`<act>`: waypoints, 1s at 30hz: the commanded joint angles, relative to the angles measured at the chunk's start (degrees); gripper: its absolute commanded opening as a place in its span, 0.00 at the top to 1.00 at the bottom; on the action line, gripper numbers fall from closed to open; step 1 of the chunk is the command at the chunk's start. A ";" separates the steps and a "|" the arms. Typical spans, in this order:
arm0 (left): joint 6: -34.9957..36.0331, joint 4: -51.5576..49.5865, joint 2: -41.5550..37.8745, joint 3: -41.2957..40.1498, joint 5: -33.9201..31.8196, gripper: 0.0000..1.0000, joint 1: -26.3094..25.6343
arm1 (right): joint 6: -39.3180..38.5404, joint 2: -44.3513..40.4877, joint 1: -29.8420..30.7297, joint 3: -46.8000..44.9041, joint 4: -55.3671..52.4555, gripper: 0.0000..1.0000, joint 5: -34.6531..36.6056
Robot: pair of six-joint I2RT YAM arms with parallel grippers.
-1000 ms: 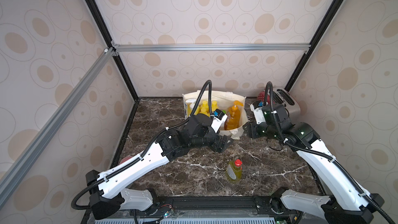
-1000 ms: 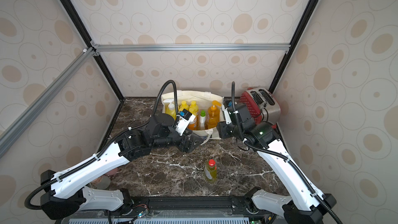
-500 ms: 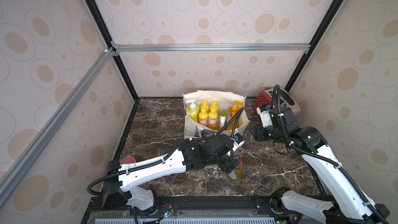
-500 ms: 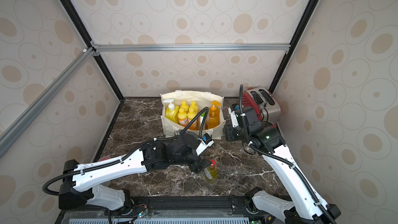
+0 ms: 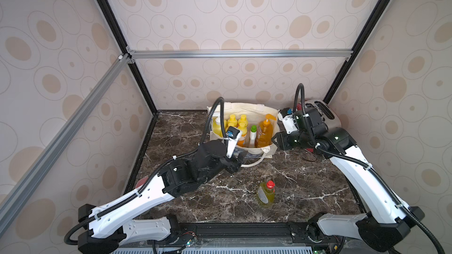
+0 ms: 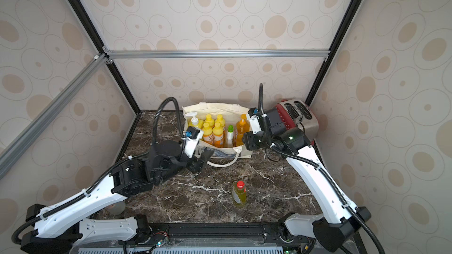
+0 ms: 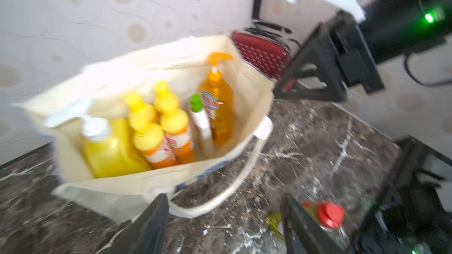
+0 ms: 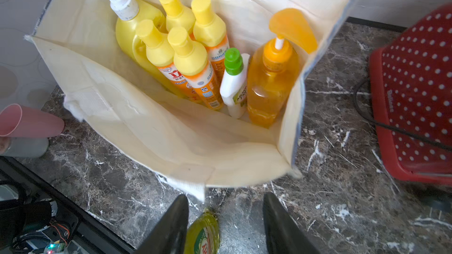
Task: Pack dish soap into the shopping bag
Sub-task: Pick up the bottle of dish soap from the shopping bag.
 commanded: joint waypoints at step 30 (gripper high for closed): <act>-4.48 3.70 6.86 -3.53 5.54 0.40 6.76 | -5.84 39.29 2.07 26.79 1.77 0.59 10.57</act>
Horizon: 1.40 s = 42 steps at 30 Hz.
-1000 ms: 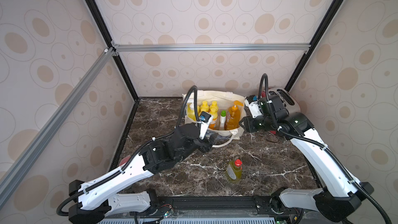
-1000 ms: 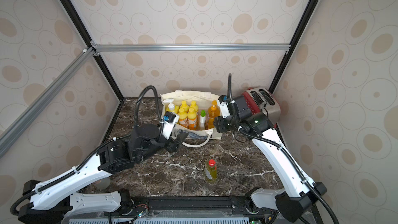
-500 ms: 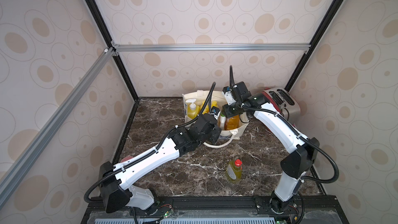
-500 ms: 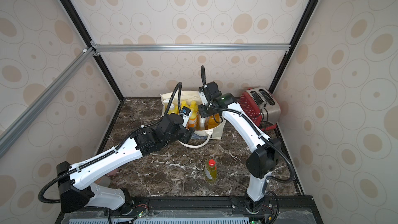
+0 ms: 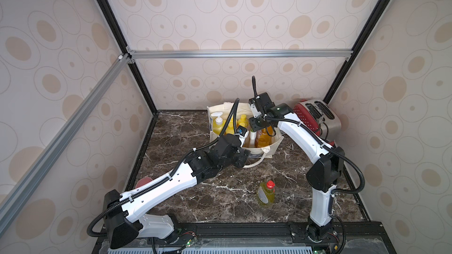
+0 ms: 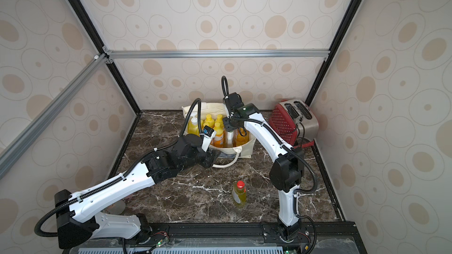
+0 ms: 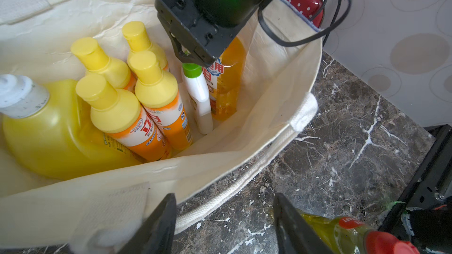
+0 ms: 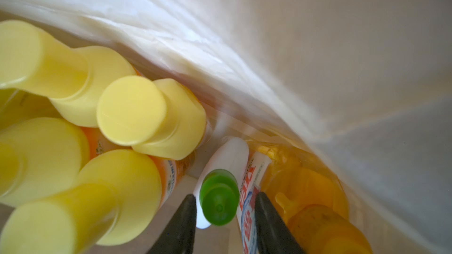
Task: Pack dish soap into the shopping bag
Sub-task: Pick up the bottle of dish soap from the shopping bag.
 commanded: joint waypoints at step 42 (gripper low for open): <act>0.66 -5.49 -14.31 -3.20 -14.37 0.46 3.36 | 0.19 5.58 -1.84 14.18 3.36 0.90 6.36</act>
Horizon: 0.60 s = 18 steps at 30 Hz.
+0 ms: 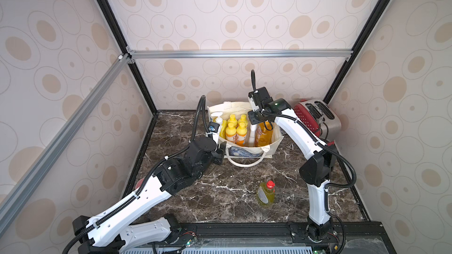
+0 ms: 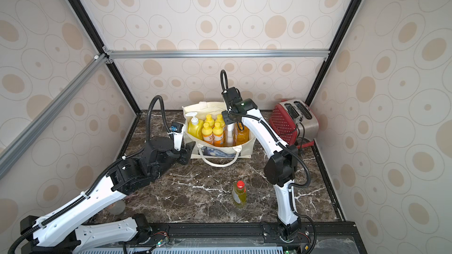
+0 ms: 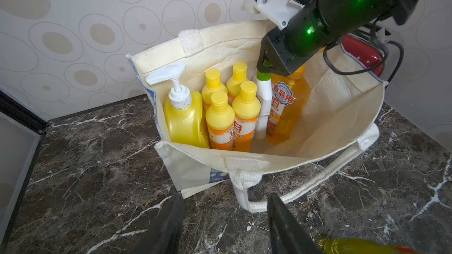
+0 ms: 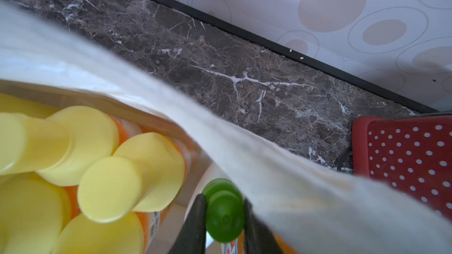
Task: Pack dish soap into the shopping bag
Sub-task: Pick up the bottle of dish soap from the shopping bag, then place the bottle of dish soap in the shopping bag.
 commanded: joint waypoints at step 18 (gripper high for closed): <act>0.05 -0.83 -0.29 -0.55 0.23 0.46 0.42 | 1.72 -2.33 -0.87 -12.56 10.24 0.79 -0.29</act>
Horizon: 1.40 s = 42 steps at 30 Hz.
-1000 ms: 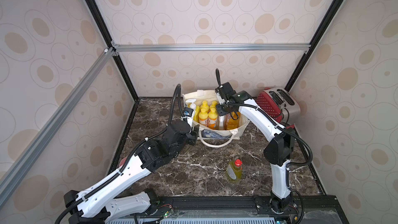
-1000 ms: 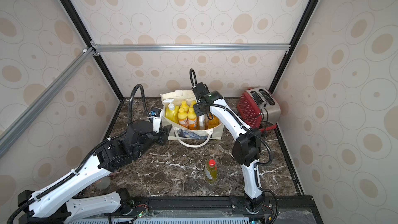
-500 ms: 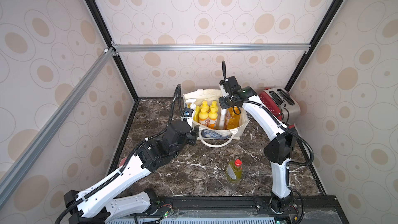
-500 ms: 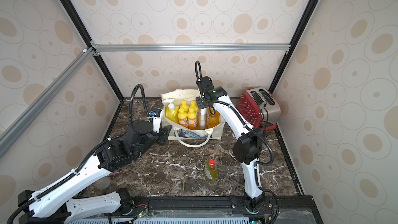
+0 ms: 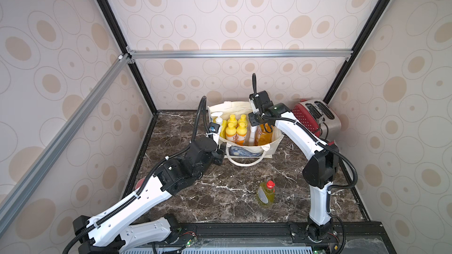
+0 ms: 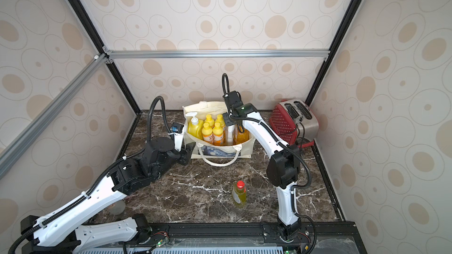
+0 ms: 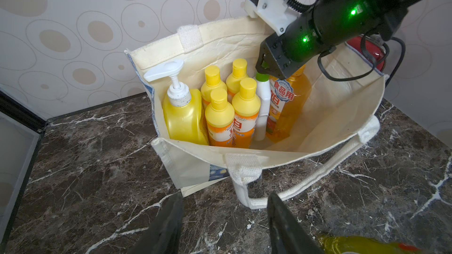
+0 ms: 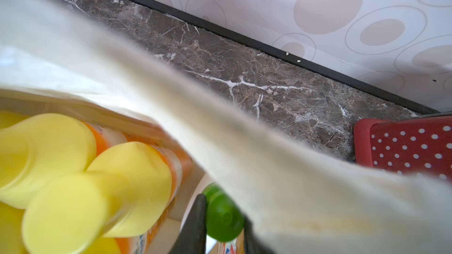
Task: Pack dish soap into the shopping bag
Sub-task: Place the bottle of dish soap in the shopping bag, then pick up the bottle of dish soap at the center of the board.
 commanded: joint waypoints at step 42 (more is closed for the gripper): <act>6.14 -2.94 21.08 14.32 28.35 0.22 -18.06 | 5.28 -54.64 -16.39 -40.34 -7.26 0.31 -10.19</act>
